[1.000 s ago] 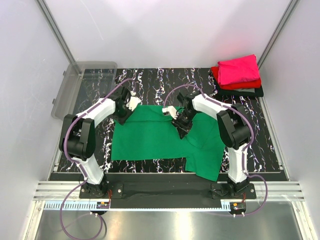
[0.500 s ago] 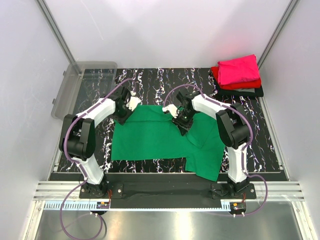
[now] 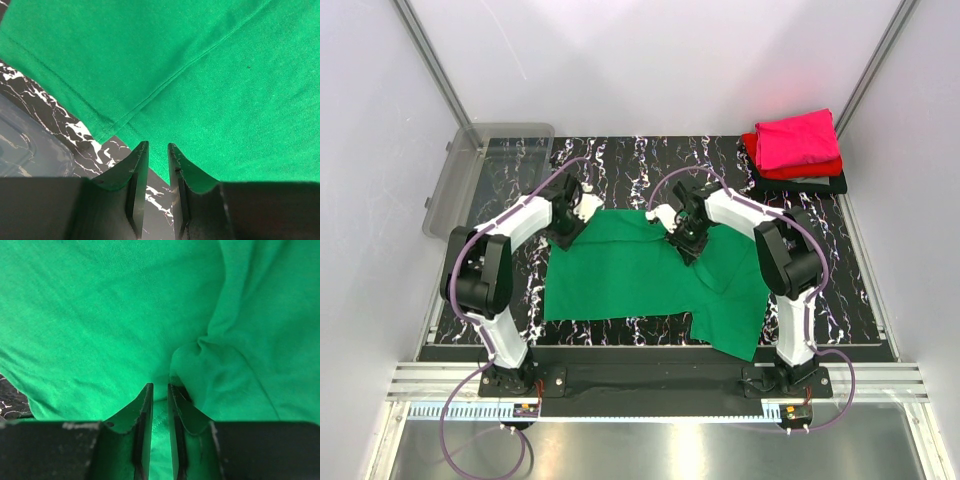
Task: Fold and stack the t-shirts
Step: Fold the tshirt
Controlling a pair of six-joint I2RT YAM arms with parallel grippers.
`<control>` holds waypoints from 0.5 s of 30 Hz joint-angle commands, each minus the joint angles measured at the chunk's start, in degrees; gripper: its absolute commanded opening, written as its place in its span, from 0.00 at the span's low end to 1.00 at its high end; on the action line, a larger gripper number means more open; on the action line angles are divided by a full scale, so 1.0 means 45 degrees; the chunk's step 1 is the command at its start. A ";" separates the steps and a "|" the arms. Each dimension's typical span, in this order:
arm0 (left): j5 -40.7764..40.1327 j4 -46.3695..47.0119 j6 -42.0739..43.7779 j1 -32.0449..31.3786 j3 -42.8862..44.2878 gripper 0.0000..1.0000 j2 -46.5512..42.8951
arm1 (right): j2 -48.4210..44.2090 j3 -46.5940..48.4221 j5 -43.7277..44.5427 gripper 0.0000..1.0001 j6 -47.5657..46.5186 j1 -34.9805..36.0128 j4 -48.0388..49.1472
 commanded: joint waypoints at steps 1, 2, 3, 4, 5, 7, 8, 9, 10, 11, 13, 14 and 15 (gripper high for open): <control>0.0233 0.0086 -0.0088 -0.0102 0.0558 0.27 0.0088 | -0.1226 -0.0014 0.0563 0.24 0.0142 -0.0002 0.0389; 0.0253 0.0086 -0.0088 -0.0122 0.0539 0.27 0.0107 | -0.1439 -0.0053 0.0582 0.24 0.0142 -0.0022 0.0389; 0.0291 0.0086 -0.0088 -0.0122 0.0558 0.27 0.0127 | -0.1558 -0.0092 0.0621 0.24 0.0142 -0.0022 0.0370; 0.0311 0.0086 -0.0107 -0.0122 0.0578 0.27 0.0146 | -0.1617 -0.0112 0.0641 0.25 0.0142 -0.0022 0.0369; 0.0331 0.0086 -0.0107 -0.0141 0.0597 0.27 0.0185 | -0.1733 -0.0170 0.0641 0.25 0.0161 -0.0022 0.0369; 0.0370 0.0086 -0.0146 -0.0161 0.0617 0.27 0.0263 | -0.1735 -0.0229 0.0719 0.26 0.0161 -0.0022 0.0350; 0.0370 0.0086 -0.0166 -0.0161 0.0675 0.27 0.0283 | -0.1677 -0.0288 0.0719 0.26 0.0161 -0.0002 0.0350; 0.0389 0.0086 -0.0166 -0.0199 0.0695 0.27 0.0322 | -0.1618 -0.0288 0.0739 0.26 0.0181 -0.0002 0.0350; 0.0409 0.0086 -0.0166 -0.0200 0.0753 0.27 0.0342 | -0.1540 -0.0288 0.0719 0.26 0.0258 -0.0022 0.0350; 0.0390 0.0086 -0.0185 -0.0219 0.0793 0.27 0.0361 | -0.1423 -0.0269 0.0719 0.26 0.0278 -0.0022 0.0350; 0.0390 0.0067 -0.0147 -0.0239 0.0813 0.27 0.0361 | -0.1286 -0.0191 0.0680 0.26 0.0375 -0.0022 0.0350; 0.0390 0.0067 -0.0147 -0.0239 0.0813 0.27 0.0342 | -0.1169 -0.0152 0.0642 0.26 0.0396 -0.0022 0.0331; 0.0370 0.0067 -0.0147 -0.0239 0.0813 0.27 0.0342 | -0.1149 -0.0113 0.0448 0.26 0.0415 -0.0002 0.0272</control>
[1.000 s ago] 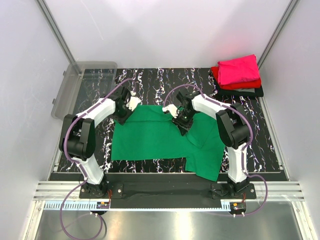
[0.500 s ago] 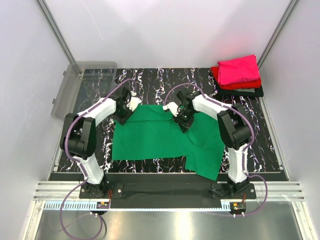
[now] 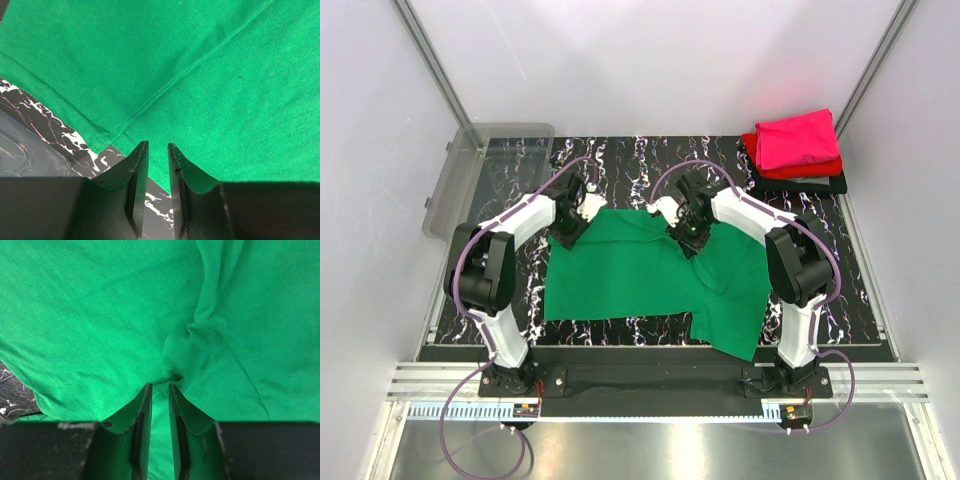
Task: Fold and stack the t-shirts
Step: Fold the tshirt
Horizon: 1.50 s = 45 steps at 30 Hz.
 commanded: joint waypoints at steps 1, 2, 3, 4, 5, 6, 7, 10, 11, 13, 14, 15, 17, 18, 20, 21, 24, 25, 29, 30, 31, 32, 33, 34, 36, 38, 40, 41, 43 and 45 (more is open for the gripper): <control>0.0195 0.0096 -0.0161 -0.0059 0.0468 0.27 -0.0052 | -0.0012 0.0140 -0.0098 0.26 0.0274 -0.0022 0.0053; 0.0195 0.0096 -0.0142 -0.0059 0.0429 0.27 -0.0071 | -0.0128 0.0160 -0.0253 0.26 0.0333 -0.0022 0.0053; 0.0195 0.0096 -0.0142 -0.0059 0.0390 0.27 -0.0091 | -0.0168 0.0179 -0.0506 0.27 0.0353 -0.0002 0.0015; 0.0195 0.0115 -0.0142 -0.0059 0.0312 0.27 -0.0110 | -0.0168 0.0180 -0.0548 0.27 0.0392 0.0017 -0.0025; 0.0195 0.0115 -0.0161 -0.0059 0.0292 0.27 -0.0110 | -0.0149 0.0180 -0.0567 0.27 0.0392 -0.0002 -0.0083; 0.0195 0.0154 -0.0161 -0.0059 0.0253 0.27 -0.0130 | -0.0110 0.0180 -0.0548 0.27 0.0392 0.0017 -0.0122; 0.0195 0.0154 -0.0161 -0.0059 0.0233 0.27 -0.0149 | -0.0090 0.0083 -0.0529 0.27 0.0295 0.0017 -0.0161; 0.0156 0.0154 -0.0161 -0.0079 0.0252 0.27 -0.0149 | -0.0013 -0.0171 -0.0373 0.29 0.0158 0.0017 -0.0142; 0.0117 0.0154 -0.0161 -0.0059 0.0253 0.27 -0.0149 | 0.0046 -0.0211 -0.0353 0.30 0.0138 -0.0002 -0.0161; 0.0117 0.0154 -0.0123 -0.0059 0.0272 0.27 -0.0169 | 0.0222 -0.0289 -0.0275 0.31 0.0099 0.0017 -0.0123; 0.0078 0.0154 -0.0141 -0.0059 0.0253 0.27 -0.0169 | 0.0300 -0.0289 -0.0275 0.32 0.0099 0.0017 -0.0123; 0.0059 0.0154 -0.0142 -0.0059 0.0233 0.27 -0.0169 | 0.0358 -0.0289 -0.0236 0.32 0.0118 0.0017 -0.0103; 0.0039 0.0154 -0.0122 -0.0059 0.0174 0.27 -0.0169 | 0.0553 -0.0231 -0.0216 0.37 0.0177 -0.0002 -0.0025; 0.0039 0.0154 -0.0122 -0.0059 0.0155 0.27 -0.0169 | 0.0612 -0.0211 -0.0158 0.38 0.0196 0.0017 0.0033; 0.0039 0.0154 -0.0122 -0.0059 0.0116 0.27 -0.0169 | 0.0691 -0.0133 -0.0118 0.38 0.0216 -0.0002 0.0111; 0.0019 0.0174 -0.0122 -0.0059 0.0116 0.27 -0.0150 | 0.0730 -0.0114 -0.0099 0.39 0.0235 -0.0002 0.0189; -0.0039 0.0213 -0.0103 -0.0059 0.0116 0.27 -0.0111 | 0.0847 0.0004 -0.0021 0.39 0.0216 0.0017 0.0326; -0.0039 0.0213 -0.0103 -0.0059 0.0116 0.27 -0.0091 | 0.0847 0.0101 0.0018 0.39 0.0216 -0.0002 0.0365; -0.0039 0.0232 -0.0103 -0.0059 0.0116 0.27 -0.0091 | 0.0615 0.0277 0.0523 0.40 0.0352 -0.0002 0.0463; -0.0020 0.0252 -0.0103 -0.0059 0.0116 0.27 -0.0110 | 0.0400 0.0297 0.0642 0.41 0.0372 0.0017 0.0425; -0.0020 0.0252 -0.0103 -0.0059 0.0135 0.27 -0.0110 | 0.0127 0.0297 0.0740 0.42 0.0392 0.0017 0.0424; 0.0000 0.0271 -0.0103 -0.0059 0.0174 0.27 -0.0110 | -0.0455 0.0277 0.0896 0.42 0.0392 0.0017 0.0424; 0.0038 0.0291 -0.0103 -0.0059 0.0194 0.27 -0.0072 | -0.0751 0.0277 0.0917 0.43 0.0392 0.0037 0.0386; 0.0077 0.0310 -0.0161 -0.0059 0.0252 0.27 -0.0033 | -0.0986 0.0239 0.0878 0.44 0.0334 0.0056 0.0347; 0.0117 0.0330 -0.0181 -0.0059 0.0311 0.27 0.0104 | -0.1554 0.0219 0.0451 0.44 0.0236 0.0134 0.0094; 0.0195 0.0389 -0.0239 -0.0059 0.0389 0.27 0.0357 | -0.1633 0.0257 -0.0580 0.45 0.0236 0.0135 -0.0199; 0.0292 0.0428 -0.0220 -0.0059 0.0467 0.27 0.0533 | -0.1497 0.0239 -0.0957 0.45 0.0333 0.0193 -0.0513; 0.0312 0.0428 -0.0200 -0.0059 0.0506 0.27 0.0728 | -0.1264 0.0258 -0.1403 0.44 0.0411 0.0193 -0.0571; 0.0390 0.0389 -0.0181 -0.0059 0.0545 0.27 0.0827 | -0.0912 0.0432 -0.1835 0.42 0.0469 0.0232 -0.0961; 0.0527 0.0350 -0.0200 -0.0059 0.0526 0.27 0.0827 | -0.0404 0.0473 -0.2305 0.40 0.0470 0.0232 -0.1119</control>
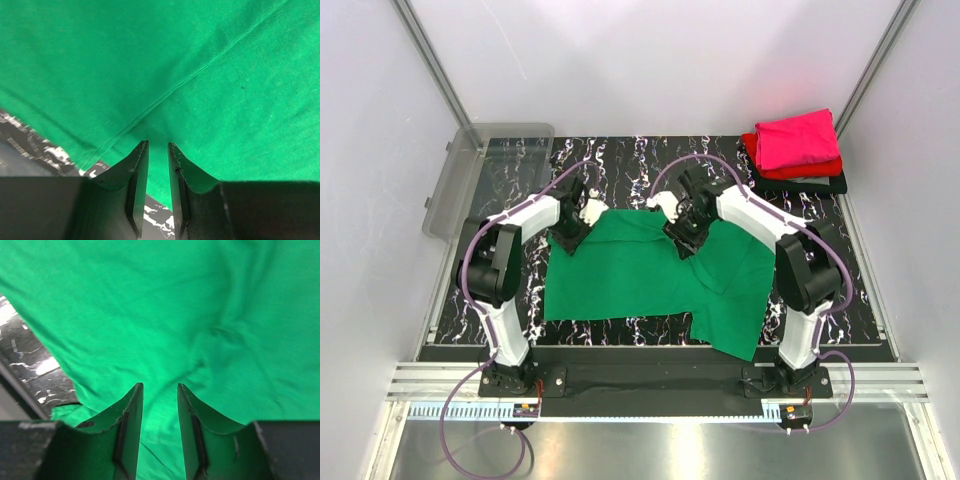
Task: Fold and stack the t-shirts
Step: Fold the tshirt
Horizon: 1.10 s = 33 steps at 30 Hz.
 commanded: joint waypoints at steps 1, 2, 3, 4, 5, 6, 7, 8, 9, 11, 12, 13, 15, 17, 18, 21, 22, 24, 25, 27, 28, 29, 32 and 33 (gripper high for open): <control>0.0347 0.0204 -0.0166 -0.0045 0.0424 0.27 -0.0008 | 0.0777 0.0366 -0.1261 0.40 0.0169 0.0150 -0.0667; 0.0367 0.0204 -0.0186 -0.0045 0.0385 0.27 -0.0008 | 0.1088 0.0385 -0.1339 0.39 0.0150 0.0130 -0.0744; 0.0328 0.0223 -0.0128 -0.0045 0.0365 0.27 0.0011 | 0.1246 0.0385 -0.1359 0.39 0.0053 0.0130 -0.0803; 0.0328 0.0204 -0.0166 -0.0045 0.0307 0.27 0.0011 | 0.1363 0.0366 -0.1340 0.39 0.0013 0.0130 -0.0823; 0.0308 0.0204 -0.0147 -0.0045 0.0287 0.27 0.0031 | 0.1558 0.0347 -0.1243 0.38 -0.0026 0.0130 -0.0843; 0.0308 0.0185 -0.0147 -0.0045 0.0268 0.27 0.0031 | 0.1618 0.0327 -0.1184 0.38 -0.0142 0.0130 -0.0881; 0.0308 0.0204 -0.0147 -0.0045 0.0267 0.27 0.0031 | 0.1638 0.0230 -0.1087 0.38 -0.0221 0.0130 -0.0882; 0.0289 0.0204 -0.0166 -0.0045 0.0248 0.27 0.0031 | 0.1638 0.0171 -0.0893 0.38 -0.0280 0.0130 -0.0901; 0.0250 0.0185 -0.0166 -0.0045 0.0248 0.27 0.0031 | 0.1599 0.0113 -0.0775 0.38 -0.0415 0.0111 -0.0882; 0.0230 0.0184 -0.0166 -0.0045 0.0229 0.27 0.0070 | 0.1580 -0.0102 -0.0366 0.37 -0.0592 0.0111 -0.0863; 0.0191 0.0184 -0.0166 -0.0045 0.0228 0.27 0.0089 | 0.1599 -0.0161 -0.0228 0.37 -0.0767 0.0091 -0.0843; 0.0172 0.0184 -0.0147 -0.0045 0.0228 0.27 0.0109 | 0.1580 -0.0297 -0.0072 0.37 -0.0826 0.0052 -0.0804; 0.0172 0.0184 -0.0166 -0.0045 0.0267 0.27 0.0148 | 0.1599 -0.0376 0.0241 0.37 -0.0885 -0.0103 -0.0648; 0.0152 0.0165 -0.0166 -0.0045 0.0287 0.27 0.0187 | 0.1657 -0.0318 0.0553 0.36 -0.0847 -0.0221 -0.0512; 0.0133 0.0146 -0.0166 -0.0045 0.0306 0.27 0.0187 | 0.1696 -0.0279 0.0651 0.36 -0.0789 -0.0299 -0.0472; 0.0171 0.0126 -0.0147 -0.0045 0.0365 0.27 0.0265 | 0.2047 0.0052 0.0964 0.35 -0.0652 -0.0611 -0.0355; 0.0171 0.0106 -0.0166 -0.0045 0.0384 0.27 0.0284 | 0.2106 0.0150 0.1023 0.35 -0.0613 -0.0767 -0.0335; 0.0229 0.0087 -0.0166 -0.0045 0.0423 0.27 0.0304 | 0.2146 0.0307 0.1160 0.35 -0.0515 -0.0885 -0.0199; 0.0230 0.0106 -0.0166 -0.0045 0.0424 0.27 0.0324 | 0.2088 0.0423 0.1199 0.35 -0.0495 -0.0982 -0.0140; 0.0269 0.0087 -0.0186 -0.0045 0.0443 0.27 0.0343 | 0.2106 0.0541 0.1199 0.35 -0.0495 -0.1022 -0.0101; 0.0250 0.0087 -0.0166 -0.0045 0.0443 0.27 0.0363 | 0.2145 0.0658 0.1180 0.35 -0.0476 -0.1022 -0.0101; 0.0269 0.0087 -0.0186 -0.0064 0.0463 0.27 0.0382 | 0.2184 0.0717 0.1102 0.35 -0.0475 -0.1042 -0.0120; 0.0328 0.0087 -0.0225 -0.0045 0.0502 0.27 0.0421 | 0.2301 0.0951 0.0907 0.35 -0.0281 -0.1042 -0.0139; 0.0328 0.0087 -0.0225 -0.0045 0.0502 0.27 0.0402 | 0.2302 0.1010 0.0867 0.35 -0.0183 -0.1042 -0.0140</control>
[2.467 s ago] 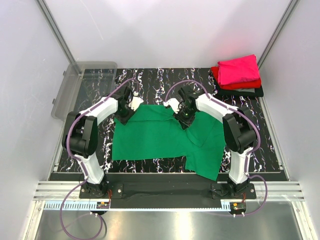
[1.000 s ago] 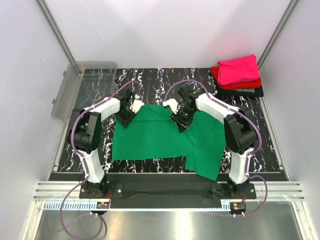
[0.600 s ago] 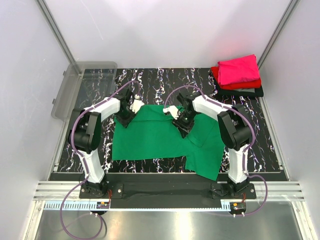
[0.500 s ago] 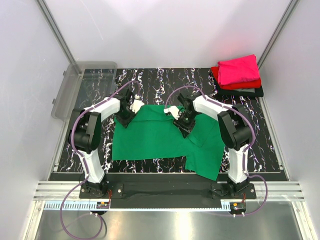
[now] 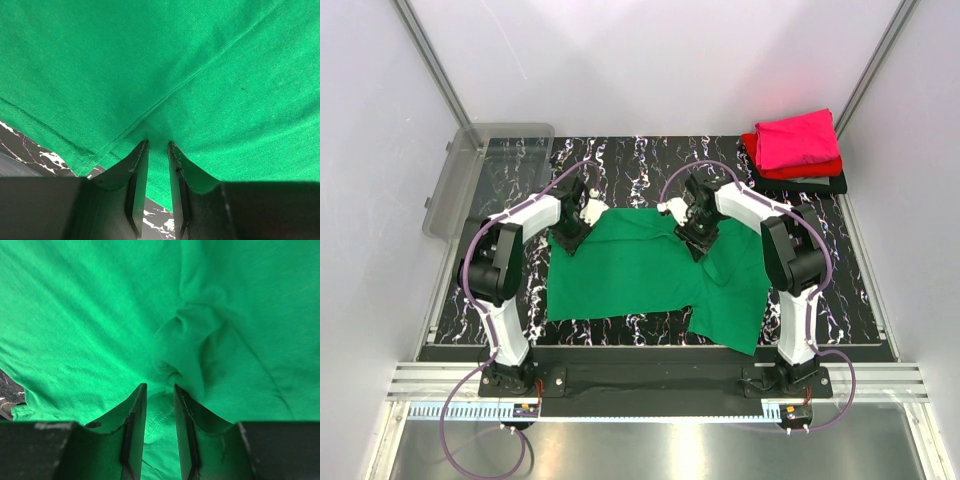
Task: Fold and stack the t-shirts
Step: Fold the tshirt
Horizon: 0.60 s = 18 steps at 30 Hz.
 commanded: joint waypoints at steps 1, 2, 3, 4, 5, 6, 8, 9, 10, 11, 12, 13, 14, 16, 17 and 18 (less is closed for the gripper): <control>0.0269 0.0140 -0.0118 -0.0035 0.0400 0.27 0.0140 | 0.0131 0.0796 -0.0007 0.35 0.0298 -0.0022 0.0288; 0.0269 0.0140 -0.0118 -0.0035 0.0380 0.27 0.0139 | 0.0073 0.0856 -0.0065 0.35 0.0318 -0.0022 0.0288; 0.0250 0.0140 -0.0098 -0.0035 0.0380 0.27 0.0139 | 0.0072 0.0933 -0.0066 0.35 0.0357 -0.0022 0.0268; 0.0269 0.0140 -0.0098 -0.0035 0.0380 0.27 0.0159 | 0.0053 0.1050 -0.0066 0.36 0.0357 -0.0003 0.0268; 0.0289 0.0140 -0.0098 -0.0035 0.0380 0.27 0.0198 | 0.0111 0.1109 -0.0066 0.36 0.0377 -0.0002 0.0268; 0.0308 0.0140 -0.0137 -0.0035 0.0400 0.27 0.0217 | 0.0150 0.1168 -0.0085 0.36 0.0396 -0.0022 0.0268; 0.0347 0.0140 -0.0157 -0.0035 0.0439 0.27 0.0256 | 0.0325 0.1266 -0.0163 0.36 0.0416 -0.0003 0.0268; 0.0328 0.0160 -0.0138 -0.0035 0.0478 0.27 0.0276 | 0.0365 0.1305 -0.0222 0.36 0.0416 -0.0002 0.0268; 0.0309 0.0121 -0.0137 -0.0035 0.0497 0.27 0.0276 | 0.0442 0.1344 -0.0261 0.36 0.0435 0.0017 0.0249; 0.0309 0.0121 -0.0137 -0.0035 0.0517 0.27 0.0276 | 0.0501 0.1364 -0.0319 0.36 0.0455 -0.0002 0.0249; 0.0309 0.0121 -0.0137 -0.0035 0.0517 0.27 0.0276 | 0.0521 0.1403 -0.0378 0.36 0.0474 0.0017 0.0229; 0.0289 0.0101 -0.0137 -0.0035 0.0536 0.27 0.0276 | 0.0579 0.1442 -0.0398 0.36 0.0494 0.0017 0.0229; 0.0308 0.0101 -0.0137 -0.0035 0.0517 0.27 0.0276 | 0.0638 0.1461 -0.0456 0.36 0.0513 0.0037 0.0210; 0.0289 0.0101 -0.0138 -0.0035 0.0497 0.27 0.0257 | 0.0716 0.1540 -0.0515 0.36 0.0591 0.0056 0.0190; 0.0308 0.0101 -0.0137 -0.0035 0.0478 0.27 0.0257 | 0.0736 0.1540 -0.0515 0.36 0.0611 0.0095 0.0210; 0.0289 0.0101 -0.0137 -0.0035 0.0459 0.27 0.0257 | 0.0775 0.1578 -0.0496 0.37 0.0611 0.0115 0.0210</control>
